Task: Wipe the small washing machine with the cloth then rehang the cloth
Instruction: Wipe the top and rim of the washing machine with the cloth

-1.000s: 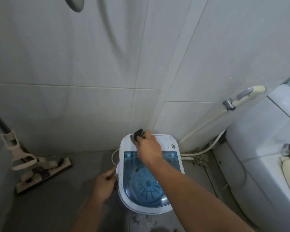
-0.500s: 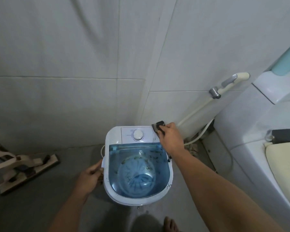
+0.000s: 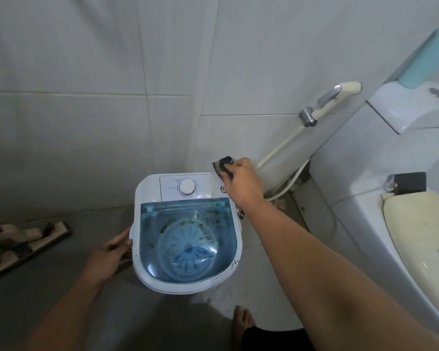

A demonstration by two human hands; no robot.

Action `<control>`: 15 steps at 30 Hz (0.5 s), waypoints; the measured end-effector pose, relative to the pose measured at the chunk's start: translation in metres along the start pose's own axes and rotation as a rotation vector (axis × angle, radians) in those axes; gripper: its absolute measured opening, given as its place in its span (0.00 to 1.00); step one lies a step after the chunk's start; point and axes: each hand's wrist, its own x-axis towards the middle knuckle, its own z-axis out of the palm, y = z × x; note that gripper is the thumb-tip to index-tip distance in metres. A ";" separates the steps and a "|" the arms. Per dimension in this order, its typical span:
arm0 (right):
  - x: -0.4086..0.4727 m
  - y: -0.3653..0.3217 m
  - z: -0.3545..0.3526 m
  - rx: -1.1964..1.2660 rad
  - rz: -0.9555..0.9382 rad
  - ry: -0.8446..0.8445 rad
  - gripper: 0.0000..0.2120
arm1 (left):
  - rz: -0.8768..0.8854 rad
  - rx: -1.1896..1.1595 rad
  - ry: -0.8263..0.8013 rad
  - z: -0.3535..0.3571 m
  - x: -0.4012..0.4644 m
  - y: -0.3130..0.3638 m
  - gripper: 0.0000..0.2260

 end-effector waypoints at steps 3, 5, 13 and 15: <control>-0.012 -0.012 0.017 -0.039 0.014 -0.046 0.15 | -0.010 0.017 0.010 -0.003 0.006 -0.004 0.17; -0.034 -0.016 0.022 -0.076 -0.078 -0.004 0.15 | -0.024 0.011 0.008 -0.003 0.006 -0.003 0.16; -0.013 -0.002 -0.017 0.007 -0.200 -0.169 0.18 | -0.026 -0.007 -0.023 -0.004 0.000 0.002 0.16; 0.007 0.004 -0.016 0.002 0.014 -0.033 0.17 | -0.027 -0.011 -0.022 -0.004 0.001 0.002 0.16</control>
